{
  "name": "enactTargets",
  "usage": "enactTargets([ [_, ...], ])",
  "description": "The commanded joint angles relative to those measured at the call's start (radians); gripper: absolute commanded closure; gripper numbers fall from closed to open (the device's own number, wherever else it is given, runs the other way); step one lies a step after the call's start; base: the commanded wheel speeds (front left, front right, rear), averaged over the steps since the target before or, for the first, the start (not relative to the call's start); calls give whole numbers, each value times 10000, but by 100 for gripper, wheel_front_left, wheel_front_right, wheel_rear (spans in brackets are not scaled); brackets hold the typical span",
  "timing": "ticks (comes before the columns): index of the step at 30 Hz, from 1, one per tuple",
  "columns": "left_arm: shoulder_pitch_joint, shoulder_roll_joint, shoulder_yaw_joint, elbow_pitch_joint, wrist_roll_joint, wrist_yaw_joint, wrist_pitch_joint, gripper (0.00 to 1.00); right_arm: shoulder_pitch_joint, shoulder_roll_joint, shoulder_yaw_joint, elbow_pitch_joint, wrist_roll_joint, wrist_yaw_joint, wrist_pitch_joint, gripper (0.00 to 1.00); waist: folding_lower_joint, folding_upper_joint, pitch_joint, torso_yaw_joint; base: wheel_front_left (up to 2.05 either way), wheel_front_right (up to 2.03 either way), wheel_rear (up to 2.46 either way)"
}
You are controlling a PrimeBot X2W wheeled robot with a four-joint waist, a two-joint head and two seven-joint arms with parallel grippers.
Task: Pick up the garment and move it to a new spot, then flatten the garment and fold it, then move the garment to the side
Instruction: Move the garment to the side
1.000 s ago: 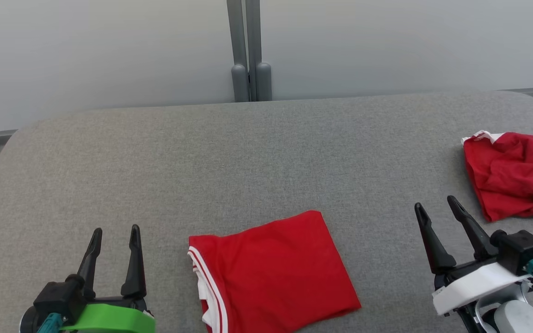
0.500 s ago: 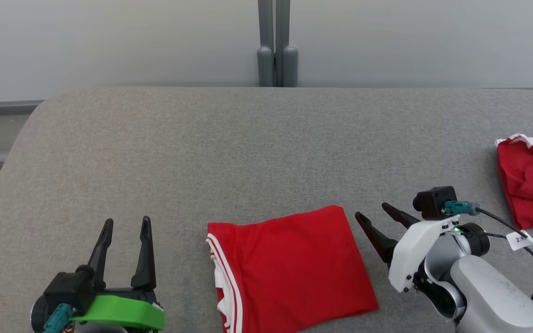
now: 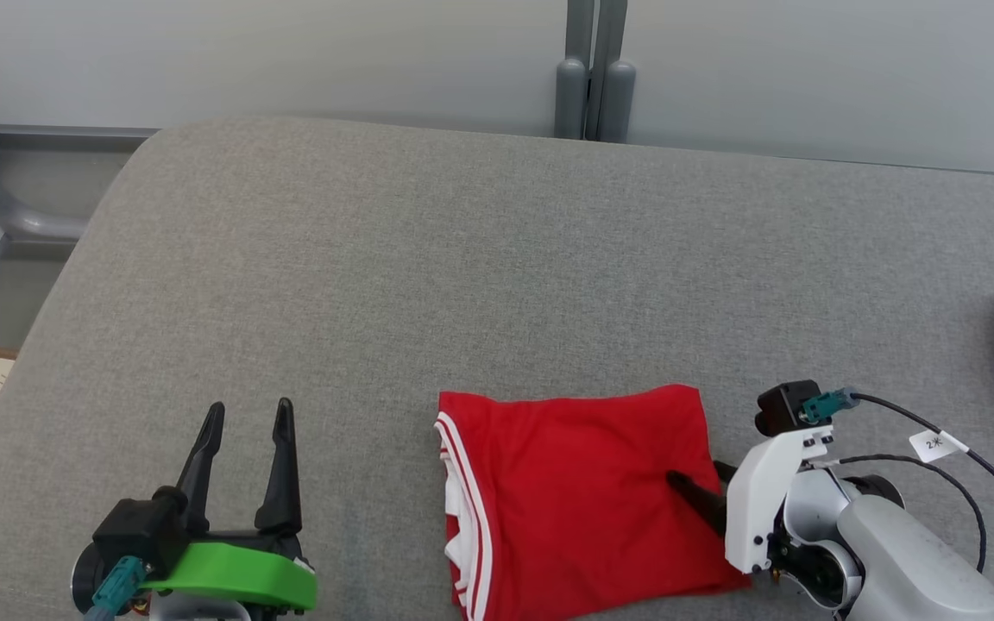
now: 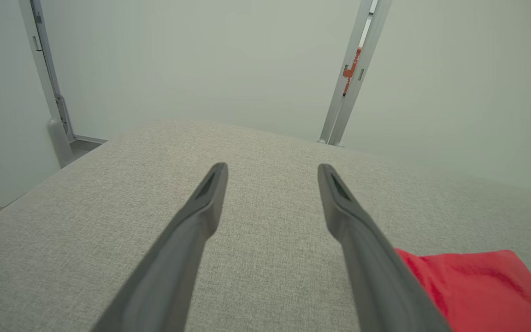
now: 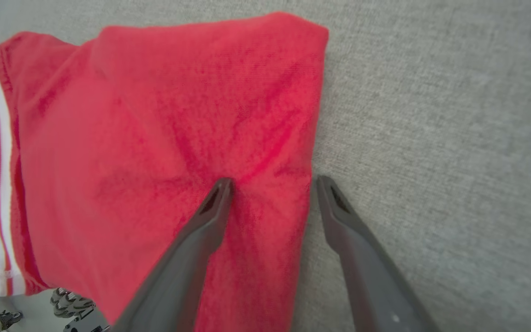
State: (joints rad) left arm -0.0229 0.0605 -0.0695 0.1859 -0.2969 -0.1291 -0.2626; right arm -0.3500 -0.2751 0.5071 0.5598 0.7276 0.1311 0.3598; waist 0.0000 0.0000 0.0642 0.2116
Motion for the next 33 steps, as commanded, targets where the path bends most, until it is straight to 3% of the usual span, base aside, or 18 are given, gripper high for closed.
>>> enactTargets([
  [1, -195, 48, -2, 18, 0, -24, -24, 0, 146, 48, 120, 120, 73, -8, 57, 95, 0, 0, 48, 42, 0, 0, 0],
  [2, -194, 53, 4, 24, -2, -24, -24, 0, 125, 47, 158, 81, 82, -8, -10, 100, 0, 0, 48, 31, 0, 0, 0],
  [12, -198, 96, -128, -121, -137, -24, -23, 0, -657, -386, 140, -462, -57, -11, -1779, 100, 0, 0, -231, -647, 0, 0, 0],
  [24, -381, 201, -758, -416, -242, -25, -17, 0, -1685, -1324, 327, -996, 19, -11, -2071, 100, 0, 0, -312, -2700, 0, 0, 0],
  [33, -849, 465, -1192, -413, -169, -25, -12, 0, -2711, -1917, 448, -1309, 232, -11, -2341, 100, 0, 0, 362, -4033, 0, 0, 0],
])
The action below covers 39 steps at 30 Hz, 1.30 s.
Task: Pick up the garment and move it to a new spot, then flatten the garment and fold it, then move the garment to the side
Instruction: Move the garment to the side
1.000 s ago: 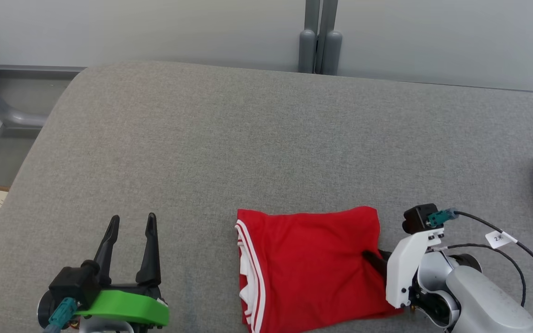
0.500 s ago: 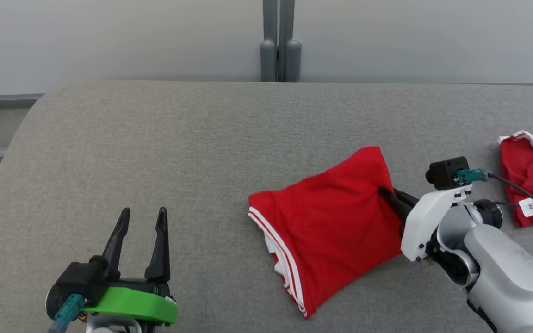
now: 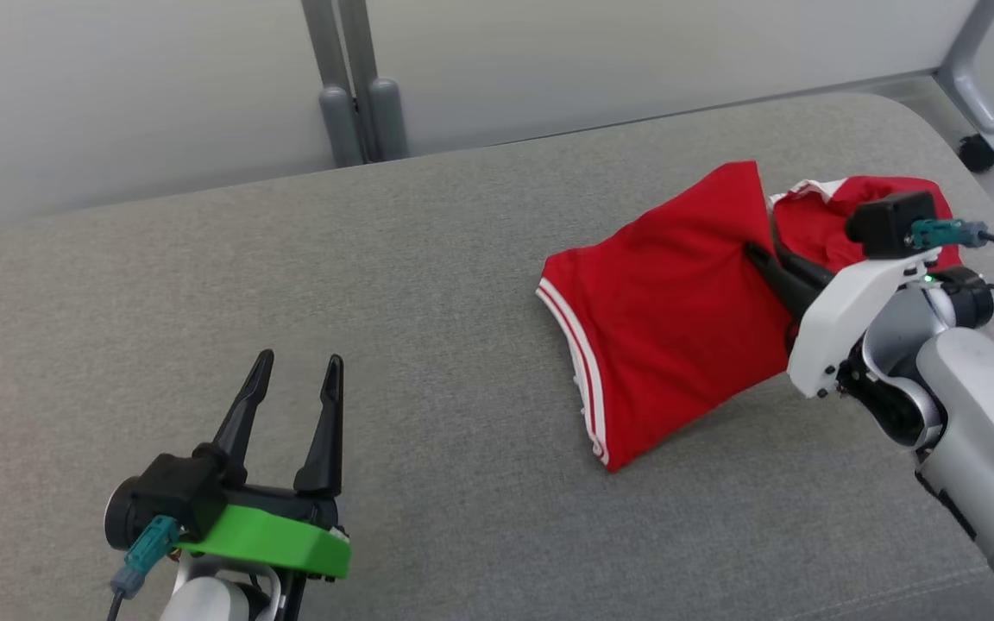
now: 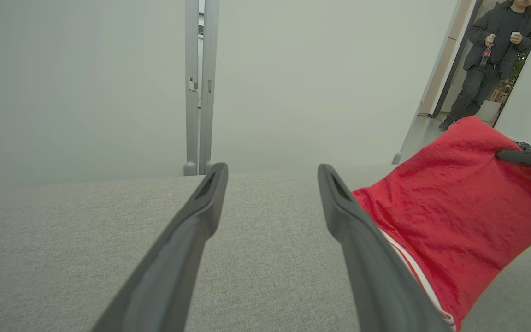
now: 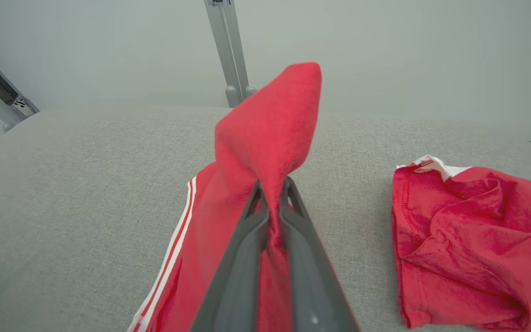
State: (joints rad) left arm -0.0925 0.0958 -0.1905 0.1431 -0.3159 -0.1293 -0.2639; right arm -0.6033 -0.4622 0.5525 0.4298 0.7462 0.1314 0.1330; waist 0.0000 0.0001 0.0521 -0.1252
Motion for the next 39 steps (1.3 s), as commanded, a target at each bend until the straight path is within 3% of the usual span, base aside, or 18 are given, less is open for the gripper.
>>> enactTargets([
  [1, -230, 145, -30, 25, 25, -21, 1, 0, -342, -110, 33, 41, 76, -15, -76, 100, 0, -1, 612, -744, 0, 0, 0],
  [14, -1186, 873, -330, 24, 157, -22, 40, 0, -2263, -1226, 61, 1034, 291, -15, -236, 100, 0, -1, 2555, -1302, 0, 0, 0],
  [23, -1570, 1144, -454, 42, 195, -22, 176, 0, -3061, -1963, 289, 2059, -410, -15, -354, 100, 0, -1, 3287, -1145, 0, 0, 0],
  [28, -1713, 1143, -495, 117, 134, 1, 156, 0, -3419, -2063, 490, 2907, -743, -17, -685, 100, 0, -1, 3401, -900, 0, 0, 0],
  [29, -1745, 1123, -492, 140, 110, 13, 147, 0, -3475, -2095, 545, 3181, -867, -17, -793, 97, 0, -1, 3408, -832, 0, 0, 0],
  [31, -1775, 1084, -483, 183, 77, 38, 118, 0, -3604, -2056, 469, 3714, -1044, -17, -1163, 56, 0, -1, 3395, -702, 0, 0, 0],
  [32, -1772, 1071, -486, 219, 60, 35, 103, 0, -3618, -2022, 469, 3979, -1129, -17, -1272, 0, 0, -1, 3370, -637, 0, 0, 0],
  [39, -1607, 888, -326, 446, -78, 112, 16, 0, -3931, -1845, 182, 5690, -1895, -17, -2620, 0, 0, -1, 2836, -170, 0, 0, 0],
])
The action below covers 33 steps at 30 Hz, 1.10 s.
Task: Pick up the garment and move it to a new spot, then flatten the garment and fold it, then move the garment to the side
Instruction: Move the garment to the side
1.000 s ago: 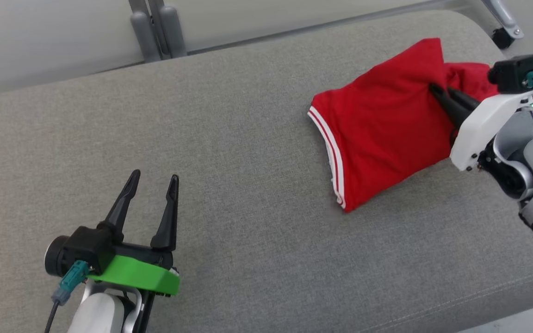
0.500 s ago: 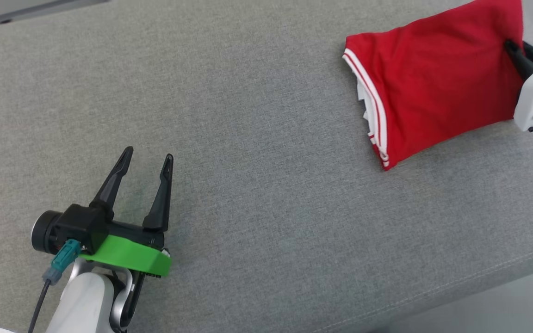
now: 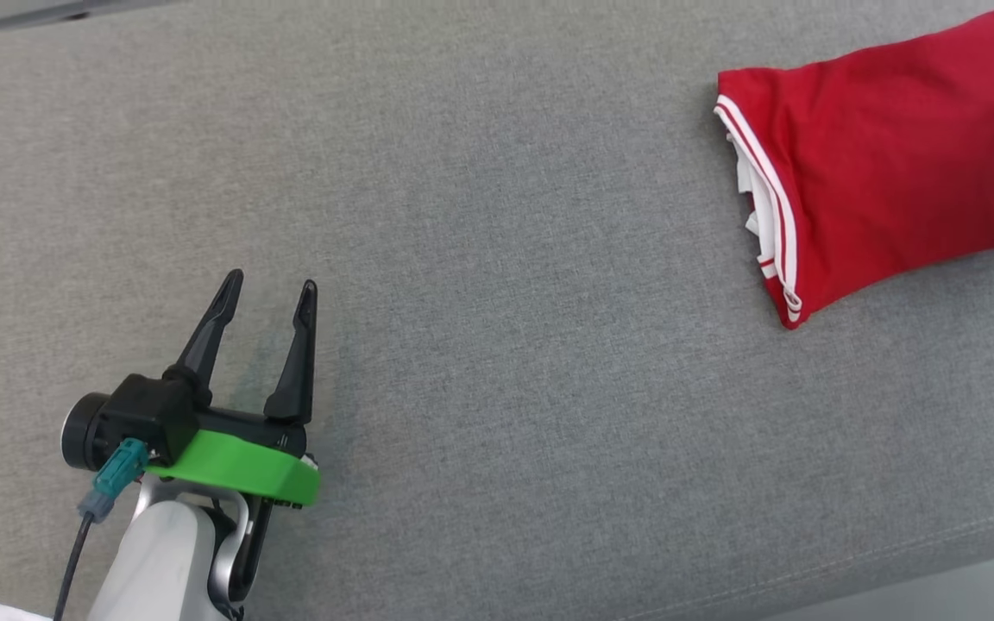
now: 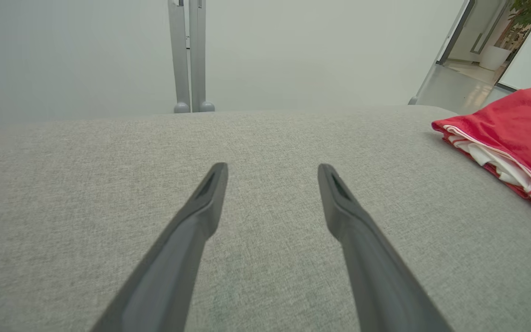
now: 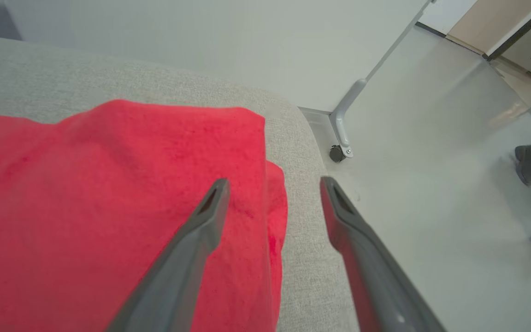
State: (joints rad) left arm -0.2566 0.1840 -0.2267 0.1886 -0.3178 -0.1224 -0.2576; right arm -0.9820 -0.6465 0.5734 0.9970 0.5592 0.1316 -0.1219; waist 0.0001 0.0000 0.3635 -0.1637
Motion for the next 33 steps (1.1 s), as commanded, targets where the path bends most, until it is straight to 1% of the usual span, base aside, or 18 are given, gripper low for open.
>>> enactTargets([
  [1, 94, -9, 103, 10, -85, 64, -58, 0, -159, 87, -87, 122, -74, -19, -278, 0, -1, 0, -401, 272, 0, 0, 0],
  [3, 311, -147, 360, 106, -305, 175, -77, 0, -125, 284, -150, 194, -266, -19, -763, 0, -1, 0, -787, 411, 0, 0, 0],
  [6, 544, -297, 648, 144, -624, 159, -70, 0, 115, 397, -75, -45, -628, -19, -1166, 0, -1, 0, -1361, 550, 0, 0, 0],
  [8, 740, -305, 859, 3, -735, 135, -77, 0, 351, 589, -29, -397, -778, -19, -1308, 0, -1, 0, -1737, 626, 0, 0, 0],
  [12, 1233, -310, 1192, -267, -802, 134, -70, 0, 923, 905, -339, -1424, -1091, -19, -1435, 0, -1, 0, -2440, 716, 0, 0, 0],
  [17, 1749, -186, 1614, -351, -932, 251, -71, 0, 2360, 1325, -1242, -3480, -1351, -19, -1432, 0, -1, 0, -3119, 704, 0, 0, 0],
  [23, 2158, 5, 1860, -368, -845, 344, -72, 0, 4313, 1904, -2215, -5294, -1598, -19, -1432, 0, -1, 0, -3578, 650, 0, 0, 0],
  [25, 2285, 53, 1873, -367, -708, 394, -72, 0, 4986, 2141, -2512, -5919, -1521, -19, -1430, 0, -1, 0, -3639, 666, 0, 0, 0],
  [26, 2333, 45, 1897, -360, -683, 444, -72, 0, 5232, 2128, -2677, -6149, -1678, -19, -1430, 0, -1, 0, -3643, 668, 0, 0, 0],
  [30, 2520, -111, 2006, -429, -481, 504, -72, 0, 6530, 2738, -3484, -6972, -1963, -17, -1431, 0, -1, 0, -3675, 681, 0, 0, 0],
  [33, 2666, -259, 2038, -367, -234, 445, -73, 0, 7388, 3127, -4045, -7375, -2264, -19, -1431, 0, -1, 0, -3676, 703, 0, 0, 0],
])
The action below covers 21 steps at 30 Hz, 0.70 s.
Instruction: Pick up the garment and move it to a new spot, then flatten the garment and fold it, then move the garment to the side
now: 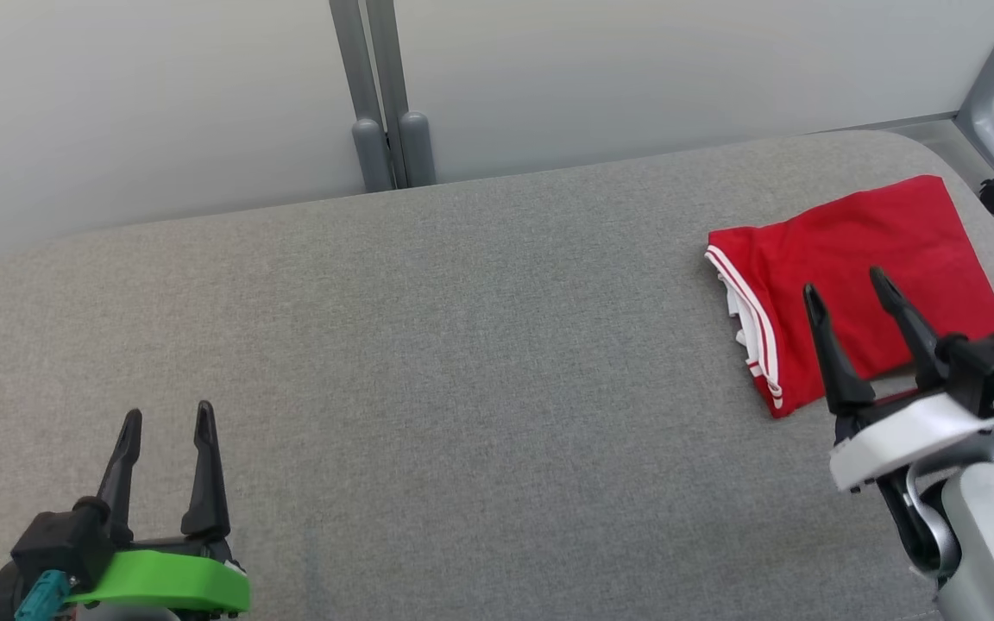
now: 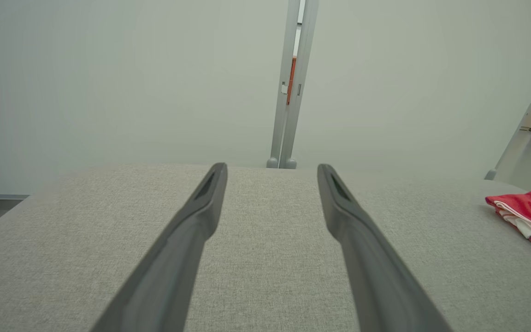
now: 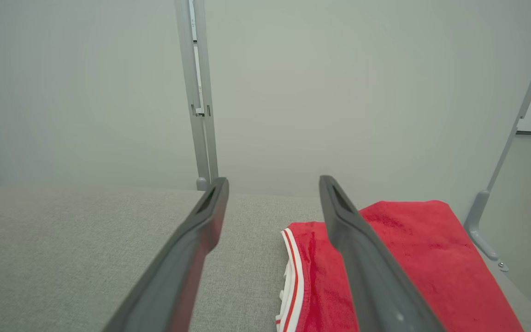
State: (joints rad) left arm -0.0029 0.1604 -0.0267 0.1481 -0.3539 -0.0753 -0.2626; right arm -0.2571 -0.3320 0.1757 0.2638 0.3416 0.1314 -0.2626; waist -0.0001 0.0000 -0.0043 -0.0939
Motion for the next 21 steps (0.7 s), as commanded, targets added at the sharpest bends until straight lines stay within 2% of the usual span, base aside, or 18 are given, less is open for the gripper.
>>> enactTargets([
  [1, 171, -62, 30, 91, 193, -48, -23, 0, 351, 109, -167, -113, -135, -15, -24, 0, 1, 0, 0, 11, 0, 0, 0],
  [8, 287, -428, 265, 325, 487, -225, -23, 0, 1305, 703, -710, -594, -500, -15, -24, 0, 1, 0, -14, 43, 0, 0, 0],
  [20, 113, -720, 548, 504, 913, -465, -23, 0, 1389, 862, -733, -517, -543, -15, -25, 0, 1, 0, -76, 110, 0, 0, 0],
  [21, 151, -729, 525, 518, 919, -441, 0, 100, 1314, 867, -725, -527, -524, 0, 0, 100, 1, 0, -76, 112, 0, 0, 0],
])
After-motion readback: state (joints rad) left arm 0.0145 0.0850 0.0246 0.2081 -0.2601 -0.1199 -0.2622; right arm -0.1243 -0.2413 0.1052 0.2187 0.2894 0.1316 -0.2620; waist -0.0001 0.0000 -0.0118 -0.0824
